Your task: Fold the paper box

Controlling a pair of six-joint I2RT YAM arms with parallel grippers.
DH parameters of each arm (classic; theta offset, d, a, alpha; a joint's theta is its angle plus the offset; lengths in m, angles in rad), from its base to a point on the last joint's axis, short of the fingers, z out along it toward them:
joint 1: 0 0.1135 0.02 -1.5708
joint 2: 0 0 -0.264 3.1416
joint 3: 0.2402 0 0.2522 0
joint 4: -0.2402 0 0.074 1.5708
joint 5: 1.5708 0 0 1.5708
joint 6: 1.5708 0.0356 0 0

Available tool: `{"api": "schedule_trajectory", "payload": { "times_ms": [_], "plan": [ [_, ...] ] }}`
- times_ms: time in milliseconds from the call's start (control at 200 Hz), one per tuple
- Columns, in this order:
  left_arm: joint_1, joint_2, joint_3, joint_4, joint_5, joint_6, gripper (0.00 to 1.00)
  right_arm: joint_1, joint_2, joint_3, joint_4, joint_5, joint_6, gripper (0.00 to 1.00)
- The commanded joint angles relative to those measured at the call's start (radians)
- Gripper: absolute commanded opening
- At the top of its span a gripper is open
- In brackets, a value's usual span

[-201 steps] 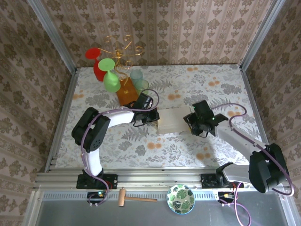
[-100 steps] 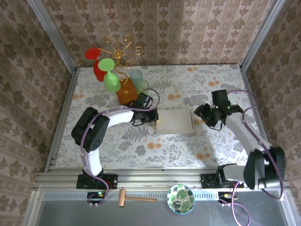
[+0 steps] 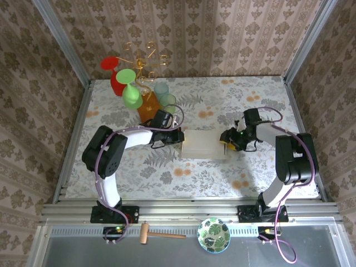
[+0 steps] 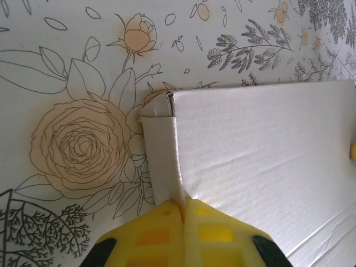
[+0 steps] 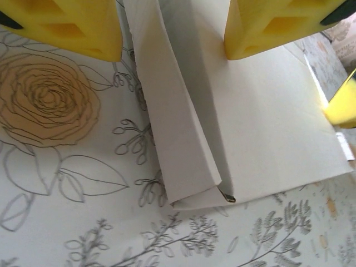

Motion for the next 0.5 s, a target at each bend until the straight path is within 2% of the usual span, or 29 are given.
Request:
{"api": "schedule_trajectory", "payload": {
  "times_ms": [0, 250, 495],
  "plan": [
    [0.022, 0.045, -0.058, -0.131, -0.087, 0.052, 0.0, -0.013, -0.005, -0.021, 0.031, -0.089, -0.052, 0.53],
    [0.036, 0.062, -0.064, -0.131, -0.093, 0.056, 0.0, -0.016, -0.01, -0.052, 0.079, -0.187, -0.049, 0.57],
    [0.048, 0.07, -0.088, -0.105, -0.084, 0.042, 0.0, -0.009, 0.009, -0.091, 0.251, -0.297, 0.081, 0.58]
  ]
}}
